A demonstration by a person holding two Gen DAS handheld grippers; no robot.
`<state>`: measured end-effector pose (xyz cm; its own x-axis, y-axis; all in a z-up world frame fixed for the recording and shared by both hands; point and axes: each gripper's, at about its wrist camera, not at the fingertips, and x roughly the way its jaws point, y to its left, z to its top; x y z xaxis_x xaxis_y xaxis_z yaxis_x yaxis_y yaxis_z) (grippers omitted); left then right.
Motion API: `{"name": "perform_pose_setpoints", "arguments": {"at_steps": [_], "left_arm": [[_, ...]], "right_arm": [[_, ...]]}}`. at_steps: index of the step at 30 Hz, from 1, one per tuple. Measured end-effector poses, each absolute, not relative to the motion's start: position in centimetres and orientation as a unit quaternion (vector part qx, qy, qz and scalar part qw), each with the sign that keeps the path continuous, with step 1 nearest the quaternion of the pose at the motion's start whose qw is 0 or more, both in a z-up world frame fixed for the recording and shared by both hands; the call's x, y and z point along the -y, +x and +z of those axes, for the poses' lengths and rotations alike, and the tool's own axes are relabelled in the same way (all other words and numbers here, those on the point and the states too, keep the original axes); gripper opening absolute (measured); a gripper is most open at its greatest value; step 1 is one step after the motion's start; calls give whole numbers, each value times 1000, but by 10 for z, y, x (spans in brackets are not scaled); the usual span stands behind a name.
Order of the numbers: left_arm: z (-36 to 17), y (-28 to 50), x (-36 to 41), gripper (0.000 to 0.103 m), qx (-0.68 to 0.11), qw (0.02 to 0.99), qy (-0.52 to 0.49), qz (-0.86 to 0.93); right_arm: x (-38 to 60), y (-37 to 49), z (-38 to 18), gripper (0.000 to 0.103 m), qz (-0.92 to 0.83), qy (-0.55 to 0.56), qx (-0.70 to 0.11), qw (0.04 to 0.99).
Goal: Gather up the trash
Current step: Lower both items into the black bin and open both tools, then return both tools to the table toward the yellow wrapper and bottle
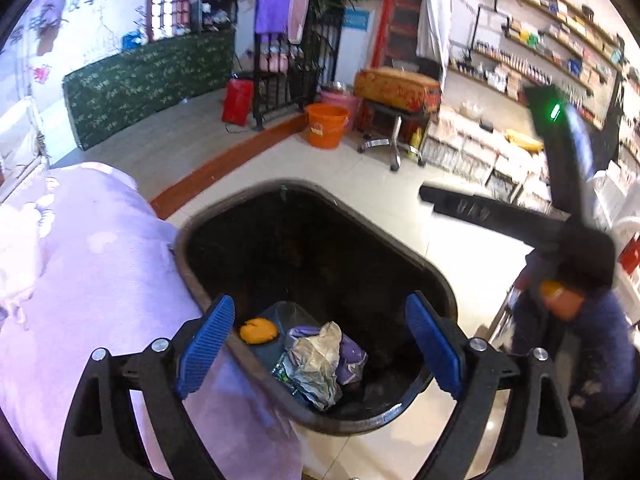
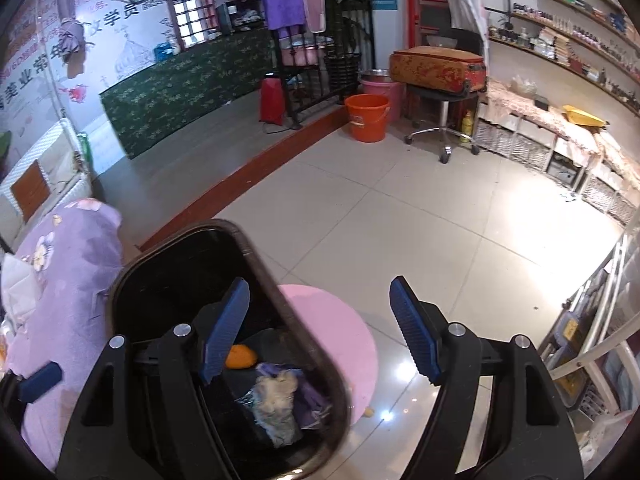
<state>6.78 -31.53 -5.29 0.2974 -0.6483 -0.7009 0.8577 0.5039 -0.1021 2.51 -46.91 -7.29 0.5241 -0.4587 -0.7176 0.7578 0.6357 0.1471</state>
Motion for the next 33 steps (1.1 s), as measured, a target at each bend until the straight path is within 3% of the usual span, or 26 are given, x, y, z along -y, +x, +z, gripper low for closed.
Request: {"name": "perform_pose_setpoints", "arguments": {"at_steps": [3, 11, 33], "left_arm": [[-39, 70, 290, 95, -333, 813, 120, -462], [-24, 92, 218, 97, -310, 871, 81, -372], [-28, 175, -2, 97, -346, 926, 42, -148]], "right_arm": [[452, 38, -71, 72, -331, 218, -325, 858], [393, 84, -68, 73, -234, 194, -325, 896], [195, 188, -33, 73, 50, 86, -352, 931]]}}
